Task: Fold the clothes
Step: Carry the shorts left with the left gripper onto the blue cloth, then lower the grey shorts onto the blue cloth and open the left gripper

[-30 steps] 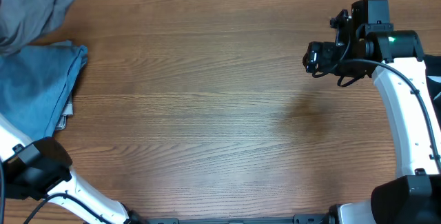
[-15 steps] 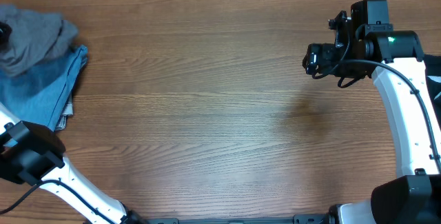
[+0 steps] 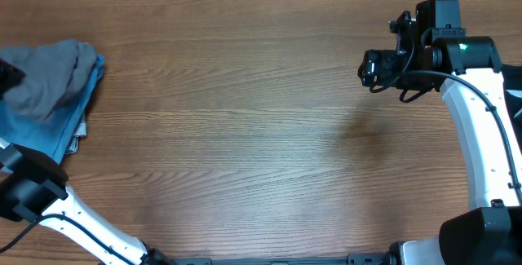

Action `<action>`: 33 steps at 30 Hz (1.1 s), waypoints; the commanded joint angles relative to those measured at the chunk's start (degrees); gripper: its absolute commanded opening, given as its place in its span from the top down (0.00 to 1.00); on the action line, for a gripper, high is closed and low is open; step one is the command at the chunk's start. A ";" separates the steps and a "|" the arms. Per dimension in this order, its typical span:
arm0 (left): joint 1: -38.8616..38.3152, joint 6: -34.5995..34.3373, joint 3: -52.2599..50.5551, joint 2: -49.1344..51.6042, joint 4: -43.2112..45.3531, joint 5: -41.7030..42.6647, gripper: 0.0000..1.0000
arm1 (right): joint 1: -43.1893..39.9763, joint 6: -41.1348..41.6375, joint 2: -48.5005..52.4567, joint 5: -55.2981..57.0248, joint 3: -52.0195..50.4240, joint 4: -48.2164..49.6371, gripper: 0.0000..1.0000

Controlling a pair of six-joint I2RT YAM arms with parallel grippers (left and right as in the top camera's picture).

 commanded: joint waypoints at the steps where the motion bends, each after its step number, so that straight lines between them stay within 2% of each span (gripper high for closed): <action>1: 0.09 -5.31 0.70 -0.13 -3.58 -8.07 0.51 | -0.24 -0.37 0.26 0.48 -0.26 0.31 0.06; 3: 0.26 -5.88 0.70 -0.13 -6.05 -8.81 0.50 | -0.24 -0.37 0.26 0.48 -0.26 0.35 0.06; 6: 0.00 -6.08 0.70 -0.13 -6.67 -6.71 0.36 | -0.22 0.11 0.26 0.15 -0.26 0.28 0.04; 8: -0.39 -6.08 0.70 -0.15 -6.69 -6.58 0.14 | -0.24 0.09 0.26 -2.80 -0.26 0.37 0.00; 9: -0.39 -6.05 0.59 -0.46 -6.69 -6.23 0.11 | -0.24 0.09 0.26 -3.63 -0.26 0.72 0.00; 17: 0.15 -6.03 -11.13 -12.13 -6.69 -10.54 0.04 | -0.24 0.07 0.26 -3.61 -0.26 1.20 0.00; 24: 0.15 -6.05 -19.93 -18.80 -6.67 -10.86 0.04 | -0.24 0.07 0.26 -3.61 -0.26 0.50 0.00; 26: 0.15 -6.84 -19.93 -18.69 -5.49 -13.09 0.21 | -0.24 0.07 0.26 -3.58 -0.26 0.50 0.00; 27: 0.17 -7.72 -19.93 -18.69 -4.70 -13.73 0.36 | -0.24 0.07 0.26 -3.61 -0.26 0.50 0.00; 28: 0.37 -9.07 -19.93 -18.69 -2.60 -13.77 0.56 | -0.24 0.07 0.26 -3.58 -0.26 0.46 0.00; 29: 0.70 -10.01 -19.93 -18.69 0.70 -13.35 0.96 | -0.24 0.07 0.26 -3.58 -0.26 0.31 0.00; 33: 0.74 -10.36 -19.93 -17.51 4.83 -13.40 0.96 | -0.24 0.07 0.26 -3.58 -0.26 0.22 0.00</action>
